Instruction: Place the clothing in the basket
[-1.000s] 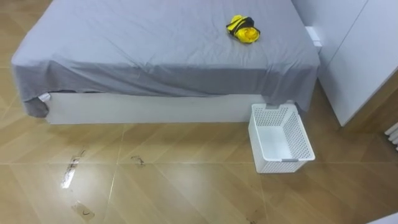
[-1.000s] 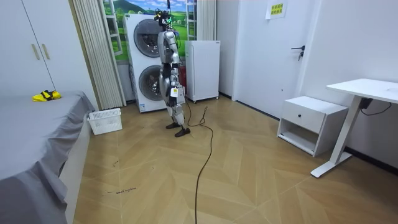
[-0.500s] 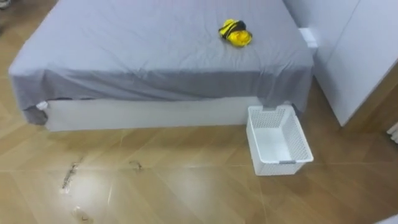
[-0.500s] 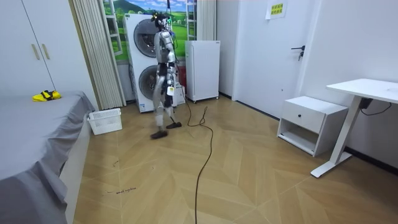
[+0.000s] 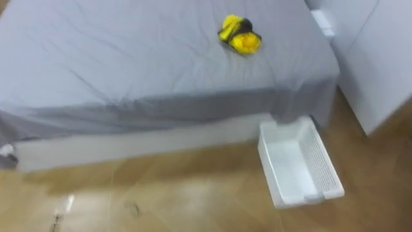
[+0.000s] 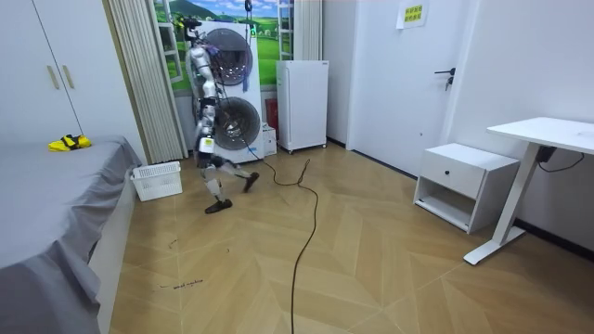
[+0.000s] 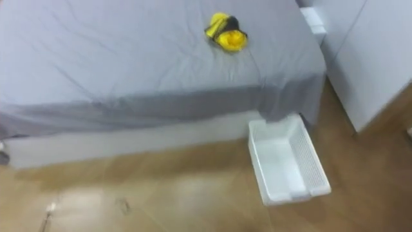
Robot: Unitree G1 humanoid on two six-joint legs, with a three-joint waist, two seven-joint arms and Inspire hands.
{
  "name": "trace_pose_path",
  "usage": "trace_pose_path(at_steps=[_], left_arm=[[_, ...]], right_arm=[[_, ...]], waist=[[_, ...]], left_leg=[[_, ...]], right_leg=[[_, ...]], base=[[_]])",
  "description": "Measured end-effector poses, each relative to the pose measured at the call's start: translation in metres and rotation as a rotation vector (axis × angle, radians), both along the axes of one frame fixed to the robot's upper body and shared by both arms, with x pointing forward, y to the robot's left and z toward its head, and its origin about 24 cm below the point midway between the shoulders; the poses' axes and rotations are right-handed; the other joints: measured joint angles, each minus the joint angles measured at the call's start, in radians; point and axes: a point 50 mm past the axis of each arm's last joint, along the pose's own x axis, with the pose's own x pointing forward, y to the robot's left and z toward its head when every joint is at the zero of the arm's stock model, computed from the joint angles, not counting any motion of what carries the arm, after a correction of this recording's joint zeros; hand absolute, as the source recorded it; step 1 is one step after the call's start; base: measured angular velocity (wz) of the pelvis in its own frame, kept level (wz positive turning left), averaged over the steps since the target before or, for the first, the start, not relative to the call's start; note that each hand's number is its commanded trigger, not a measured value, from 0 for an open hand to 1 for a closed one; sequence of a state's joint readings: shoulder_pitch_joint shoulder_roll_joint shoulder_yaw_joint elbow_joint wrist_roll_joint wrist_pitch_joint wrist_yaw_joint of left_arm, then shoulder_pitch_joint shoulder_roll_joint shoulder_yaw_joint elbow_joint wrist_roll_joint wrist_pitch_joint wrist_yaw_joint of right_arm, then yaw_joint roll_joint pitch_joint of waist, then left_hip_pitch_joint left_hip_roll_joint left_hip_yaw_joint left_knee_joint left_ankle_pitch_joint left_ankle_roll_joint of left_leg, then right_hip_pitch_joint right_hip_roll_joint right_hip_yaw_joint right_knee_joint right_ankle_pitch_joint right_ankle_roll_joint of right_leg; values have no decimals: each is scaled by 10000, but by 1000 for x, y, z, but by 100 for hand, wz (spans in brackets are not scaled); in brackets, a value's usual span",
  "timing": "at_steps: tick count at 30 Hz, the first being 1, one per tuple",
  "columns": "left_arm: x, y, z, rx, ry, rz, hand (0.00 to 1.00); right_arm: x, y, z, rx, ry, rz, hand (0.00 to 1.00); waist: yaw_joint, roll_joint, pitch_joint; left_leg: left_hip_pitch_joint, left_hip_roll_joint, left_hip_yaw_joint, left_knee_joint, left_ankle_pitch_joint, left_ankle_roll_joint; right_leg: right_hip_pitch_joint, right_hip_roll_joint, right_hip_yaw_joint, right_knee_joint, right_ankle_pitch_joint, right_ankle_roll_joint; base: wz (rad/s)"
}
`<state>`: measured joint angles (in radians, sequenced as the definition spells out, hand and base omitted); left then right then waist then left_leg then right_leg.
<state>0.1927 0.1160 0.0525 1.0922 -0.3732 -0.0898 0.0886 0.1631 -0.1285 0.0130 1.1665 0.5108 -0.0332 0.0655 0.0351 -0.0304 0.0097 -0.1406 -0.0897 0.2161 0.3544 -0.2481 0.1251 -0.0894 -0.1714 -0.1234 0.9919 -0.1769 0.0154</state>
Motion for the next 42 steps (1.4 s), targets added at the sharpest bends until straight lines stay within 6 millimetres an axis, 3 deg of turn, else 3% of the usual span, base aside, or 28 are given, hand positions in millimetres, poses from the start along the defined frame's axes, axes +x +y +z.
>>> trace_pose_path(at_steps=[1,2,3,5,6,7,8,9,10,11,13,14,15,17,19,20,22,23,24,26,27,28,29,30,31,33,35,42], left_arm=[[3,-1,0,16,-58,-105,0],[8,-3,0,-32,-157,-301,0],[13,-5,1,-101,-296,-452,0],[21,-11,1,-250,-446,-899,0],[21,-16,0,-374,-426,-1194,0],[22,-19,-1,-456,-418,-1313,0],[20,-23,-1,-566,-377,-1570,0],[17,-24,-2,-601,-316,-1622,0],[11,-24,-3,-661,-195,-1531,0],[3,-24,-4,-741,-39,-1411,0],[-4,-22,-4,-786,73,-1309,0],[-5,-21,-4,-813,73,-1329,0],[-7,-20,-3,-793,12,-1227,0],[-8,-14,-2,-613,-192,-945,0],[-20,-9,-1,-479,-23,-596,0],[-33,-8,-1,-467,277,-417,0],[-31,-3,0,-302,165,-350,0],[-26,-1,2,-204,19,-511,0],[-25,1,2,-155,-33,-531,0],[-24,4,3,-43,-159,-392,0],[-25,3,3,11,-222,-337,0],[-26,2,3,29,-226,-322,0],[-28,2,3,81,-146,-278,0],[-34,3,3,139,20,-209,0],[-38,3,3,147,105,-186,0],[-39,3,3,137,175,-191,0],[-43,1,1,46,331,-170,0],[-40,0,-1,-217,598,-233,0]], right_arm=[[5,1,1,9,-175,53,0],[12,2,2,59,-472,18,0],[22,4,4,71,-859,111,0],[30,4,6,12,-1193,148,0],[35,4,8,-139,-1384,219,0],[38,3,9,-244,-1505,228,0],[44,1,11,-415,-1715,141,0],[48,1,13,-457,-1890,100,0],[59,1,17,-558,-2363,25,0],[69,-1,21,-800,-2773,18,0],[92,-1,30,-972,-3543,127,0],[100,-2,35,-1089,-3894,133,0],[106,-2,39,-1173,-4124,164,0],[102,2,38,-1057,-3935,179,0],[90,6,35,-993,-3715,411,0],[85,6,33,-1125,-3549,500,0],[89,-1,39,-1582,-3744,360,0],[97,-3,44,-1790,-4020,320,0],[101,-2,46,-1869,-4113,315,0],[109,1,51,-2085,-4339,439,0],[117,2,58,-2387,-4740,634,0],[123,2,63,-2511,-5019,695,0],[131,3,72,-2775,-5504,866,0],[137,5,76,-2893,-5770,961,0],[139,6,78,-2969,-5872,1067,0],[146,7,85,-3202,-6232,1258,0],[153,9,96,-3751,-6795,1578,0],[170,16,118,-4498,-7976,2024,0]], waist=[[-7,88,24],[-67,310,71],[-41,407,55],[-155,468,82],[-152,468,57],[-140,529,81],[-110,624,51],[-80,635,16],[-13,641,-112],[28,966,-85],[192,1183,-47],[176,1207,-14],[202,1097,36],[320,1037,39],[329,958,81],[278,925,87],[124,830,117],[128,752,148],[149,666,181],[293,499,103],[309,512,68],[334,534,50],[380,500,18],[457,498,-124],[461,460,-199],[321,327,-144],[251,280,-151],[260,328,-62]], left_leg=[[264,26,-270,-186,-10,-13],[794,132,-766,-517,-61,-82],[1260,243,-1145,-760,-151,-126],[1933,424,-1475,-1111,-355,-237],[2427,499,-1635,-1479,-485,-341],[2700,597,-1637,-1607,-622,-403],[3182,785,-1660,-1776,-763,-551],[3330,853,-1661,-1799,-850,-643],[3480,1018,-1645,-1716,-1074,-928],[3645,1346,-1639,-1585,-1246,-1277],[3936,1607,-1611,-1530,-1040,-1748],[4153,1666,-1639,-1515,-756,-2151],[4353,1677,-1679,-1319,-435,-2195],[4177,1767,-1623,-32,-230,-2178],[3385,1915,-1625,2183,344,-2162],[2845,2028,-1637,3449,956,-2220],[1755,2021,-1641,4663,769,-1993],[1091,2003,-1576,4892,297,-1856],[849,1988,-1491,4841,18,-1839],[-20,1980,-1353,3857,-756,-1895],[-328,1948,-1296,2806,-793,-1866],[-458,1910,-1232,2204,-756,-1831],[-657,1815,-1207,1292,-303,-1571],[-556,1716,-1190,833,233,-1398],[-413,1601,-1197,597,270,-1348],[-115,1372,-1143,69,463,-1234],[100,1107,-1164,-361,532,-1180],[117,930,-1344,-760,558,-1148]], right_leg=[[-377,154,-171,54,-418,-174],[-1086,536,-414,-344,-1017,-339],[-1808,929,-563,-1195,-1307,-345],[-2547,1261,-720,-3404,-1182,-374],[-2766,1367,-676,-5222,-614,-382],[-2856,1422,-719,-5848,10,-440],[-2937,1553,-742,-6820,1129,-505],[-2935,1608,-768,-7095,1590,-688],[-2820,1770,-845,-7116,2212,-1027],[-2665,2070,-1073,-6770,2269,-1276],[-2635,2154,-1303,-5993,1588,-1437],[-2643,2075,-1320,-5339,1124,-1496],[-2636,1998,-1398,-4677,688,-1510],[-2202,2001,-1847,-4597,202,-1483],[-1359,2252,-2079,-5514,-157,-1702],[-993,2349,-2150,-5926,-175,-1755],[-685,2404,-2044,-6300,-187,-1771],[-438,2397,-1900,-6495,-190,-1756],[-309,2381,-1784,-6572,-193,-1741],[137,2354,-1481,-7008,-150,-1642],[197,2311,-1354,-7025,-194,-1552],[198,2303,-1249,-7013,-217,-1514],[194,2225,-1048,-6968,-275,-1418],[206,2149,-763,-6961,-308,-1286],[234,2088,-709,-6997,-313,-1230],[328,1912,-690,-7067,-314,-1085],[425,1783,-685,-7350,-349,-996],[534,1716,-740,-7718,-348,-881]], base=[[15],[30],[36],[56],[57],[44],[28],[23],[3],[-7],[-1],[26],[30],[-5],[-66],[-63],[-36],[-22],[-32],[-35],[-31],[-36],[-50],[-45],[-24],[7],[5],[5]])
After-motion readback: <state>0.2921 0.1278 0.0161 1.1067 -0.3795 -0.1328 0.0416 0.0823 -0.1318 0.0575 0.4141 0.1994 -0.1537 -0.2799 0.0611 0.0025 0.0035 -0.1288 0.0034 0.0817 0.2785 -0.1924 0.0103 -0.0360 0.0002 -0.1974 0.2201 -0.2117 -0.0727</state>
